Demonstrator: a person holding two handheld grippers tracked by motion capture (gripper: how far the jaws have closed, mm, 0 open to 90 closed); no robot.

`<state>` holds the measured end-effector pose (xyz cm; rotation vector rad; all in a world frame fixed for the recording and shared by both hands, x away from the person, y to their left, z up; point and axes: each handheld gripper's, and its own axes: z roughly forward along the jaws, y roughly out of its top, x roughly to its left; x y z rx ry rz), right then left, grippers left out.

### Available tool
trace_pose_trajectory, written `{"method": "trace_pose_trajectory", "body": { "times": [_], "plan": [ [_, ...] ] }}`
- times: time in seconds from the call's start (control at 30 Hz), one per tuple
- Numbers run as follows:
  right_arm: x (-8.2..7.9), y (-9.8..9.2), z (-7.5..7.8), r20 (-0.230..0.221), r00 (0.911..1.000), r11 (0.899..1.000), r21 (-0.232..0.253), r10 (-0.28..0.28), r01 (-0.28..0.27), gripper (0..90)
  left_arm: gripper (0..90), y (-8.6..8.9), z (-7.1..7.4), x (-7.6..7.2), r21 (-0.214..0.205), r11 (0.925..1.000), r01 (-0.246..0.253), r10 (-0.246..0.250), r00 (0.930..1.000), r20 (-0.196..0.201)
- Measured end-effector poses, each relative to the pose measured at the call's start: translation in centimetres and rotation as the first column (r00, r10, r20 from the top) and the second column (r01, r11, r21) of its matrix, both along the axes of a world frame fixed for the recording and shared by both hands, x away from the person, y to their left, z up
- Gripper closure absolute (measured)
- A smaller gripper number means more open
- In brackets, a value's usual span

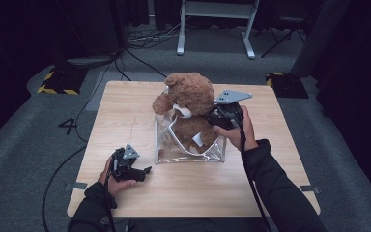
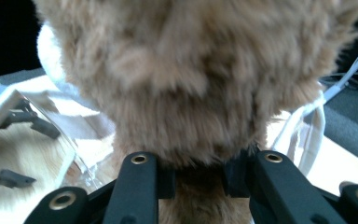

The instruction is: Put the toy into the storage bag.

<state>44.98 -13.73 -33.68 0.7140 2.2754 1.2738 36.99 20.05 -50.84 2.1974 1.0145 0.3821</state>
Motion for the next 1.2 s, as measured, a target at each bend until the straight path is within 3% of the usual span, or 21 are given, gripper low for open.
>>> {"method": "trace_pose_trajectory", "body": {
  "times": [0.13,0.3,0.47,0.77,1.2],
  "plan": [
    [0.6,-0.6,-0.7,-0.026,0.9997,1.000,0.007,-0.002,0.002,70.3,13.9,0.0,0.0,0.0,0.000,1.0000,0.000,0.000,1.0000,0.000],
    [0.9,-0.8,-1.2,-0.029,0.9995,0.999,-0.034,-0.009,0.008,69.7,13.9,0.0,0.0,0.0,0.000,1.0000,0.000,0.000,1.0000,0.000],
    [0.9,-0.9,-1.3,-0.031,0.9995,1.000,-0.029,-0.005,0.004,69.8,13.9,0.0,0.0,0.0,0.000,1.0000,0.000,0.000,1.0000,0.000],
    [0.9,-0.9,-1.7,-0.032,0.9995,0.997,-0.079,-0.003,0.001,69.5,13.9,0.0,0.0,0.0,-0.001,1.0000,0.000,0.000,1.0000,0.000],
    [0.7,-1.2,-1.3,-0.047,0.9988,0.998,-0.067,-0.017,0.013,60.4,13.9,0.0,0.0,0.0,0.000,1.0000,0.000,0.000,1.0000,0.000]
  ]
}}
